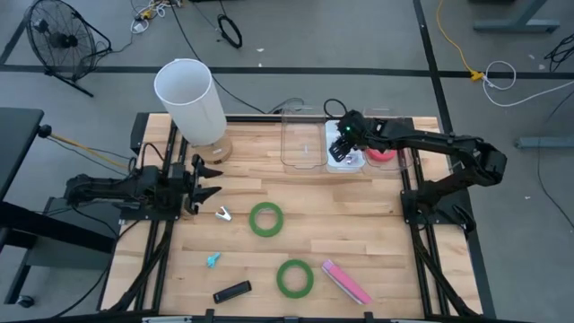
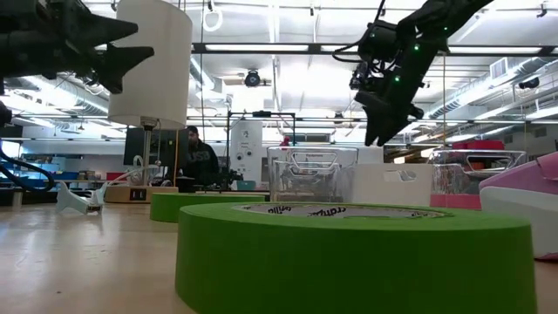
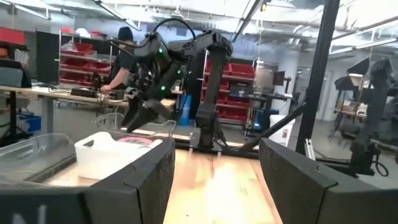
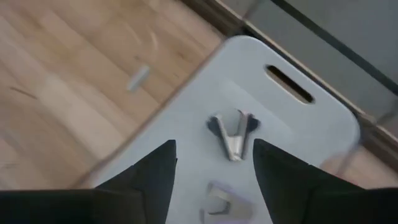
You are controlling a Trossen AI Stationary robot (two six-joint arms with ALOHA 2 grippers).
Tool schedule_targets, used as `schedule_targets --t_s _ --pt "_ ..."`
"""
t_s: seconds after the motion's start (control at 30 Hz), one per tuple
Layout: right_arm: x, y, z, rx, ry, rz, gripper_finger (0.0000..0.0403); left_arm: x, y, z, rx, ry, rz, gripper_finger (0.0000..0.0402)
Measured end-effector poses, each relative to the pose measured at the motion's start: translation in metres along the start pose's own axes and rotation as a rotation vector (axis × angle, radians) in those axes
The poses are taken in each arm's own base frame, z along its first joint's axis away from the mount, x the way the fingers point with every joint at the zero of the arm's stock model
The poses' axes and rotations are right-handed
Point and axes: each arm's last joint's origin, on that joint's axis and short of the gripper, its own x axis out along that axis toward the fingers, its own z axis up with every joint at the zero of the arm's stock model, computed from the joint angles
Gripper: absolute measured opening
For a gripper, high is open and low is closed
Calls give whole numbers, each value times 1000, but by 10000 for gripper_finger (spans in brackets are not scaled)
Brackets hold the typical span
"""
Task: Pick and place Stapler, Stapler remover, tape
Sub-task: Put the top green tape into the right transparent bin
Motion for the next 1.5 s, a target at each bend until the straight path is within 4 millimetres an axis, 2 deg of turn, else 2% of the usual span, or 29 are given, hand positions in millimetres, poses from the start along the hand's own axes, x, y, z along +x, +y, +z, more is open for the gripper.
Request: schedule_targets --t_s 0.13,0.23,0.33,0.43,0.53,0.63,0.8,0.9,1.03,1.33,1.5 --pt "0 3 7 -10 -62 48 212 8 -2 -3 -6 41 -3 236" --pt "-1 5 12 -5 -109 88 210 19 -6 6 -4 97 -26 236" --pt "-2 6 16 -18 -155 124 210 40 -16 22 27 182 -91 236" --pt "-2 8 19 -21 -182 151 210 67 -28 26 101 371 -133 236" --pt "-2 8 19 -23 -181 169 210 92 -40 20 126 543 -186 236" --pt "-2 8 19 -25 -177 169 210 118 -55 17 123 609 -303 236" --pt "-2 8 18 -27 -162 166 210 145 -78 -3 117 754 -423 236" --pt "-2 8 17 -28 -156 165 210 153 -85 -21 141 865 -411 236" --pt "-2 8 17 -37 -151 192 210 158 -85 -44 183 994 -349 236" --pt "-2 9 16 -45 -147 215 210 163 -85 -74 200 1111 -330 236" --pt "-2 9 17 -49 -149 214 210 163 -80 -87 256 1159 -242 236"
